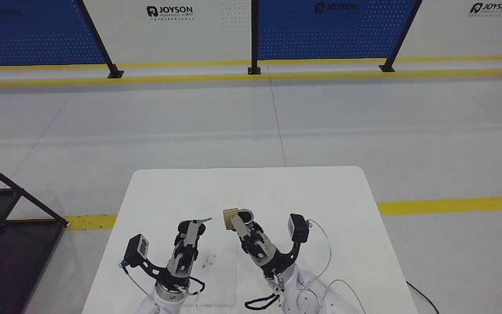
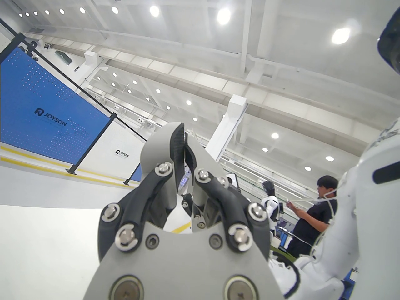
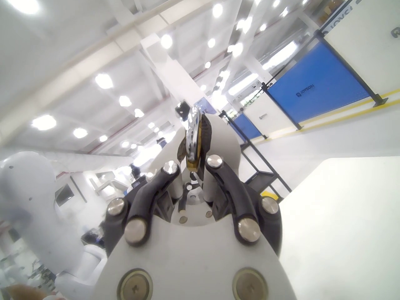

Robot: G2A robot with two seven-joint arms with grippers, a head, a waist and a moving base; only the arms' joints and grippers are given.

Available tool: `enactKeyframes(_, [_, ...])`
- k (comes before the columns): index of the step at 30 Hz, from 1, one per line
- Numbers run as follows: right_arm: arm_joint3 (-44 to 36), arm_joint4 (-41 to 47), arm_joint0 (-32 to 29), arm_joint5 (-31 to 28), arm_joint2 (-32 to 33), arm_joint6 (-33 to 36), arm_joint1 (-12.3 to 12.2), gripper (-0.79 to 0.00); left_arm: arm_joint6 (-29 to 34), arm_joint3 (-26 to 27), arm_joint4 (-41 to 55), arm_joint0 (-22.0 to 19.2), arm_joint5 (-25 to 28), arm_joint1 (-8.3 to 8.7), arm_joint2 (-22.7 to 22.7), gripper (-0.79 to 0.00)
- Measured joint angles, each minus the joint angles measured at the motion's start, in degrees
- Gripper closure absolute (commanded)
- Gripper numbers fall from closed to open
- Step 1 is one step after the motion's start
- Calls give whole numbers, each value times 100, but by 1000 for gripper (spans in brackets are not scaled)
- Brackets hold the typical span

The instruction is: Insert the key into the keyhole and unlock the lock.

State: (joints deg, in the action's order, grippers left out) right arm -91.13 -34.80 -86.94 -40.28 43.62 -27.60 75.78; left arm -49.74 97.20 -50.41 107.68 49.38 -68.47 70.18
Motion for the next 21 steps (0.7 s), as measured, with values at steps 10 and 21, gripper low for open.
enactKeyframes(10, [-3,1,-2,-1,2,2,-1,0,-37,-8,-101,-13,-62,-8,-22,0])
enactKeyframes(21, [-3,1,-2,-1,2,2,-1,0,155,30,-109,-37,-170,-52,-156,0])
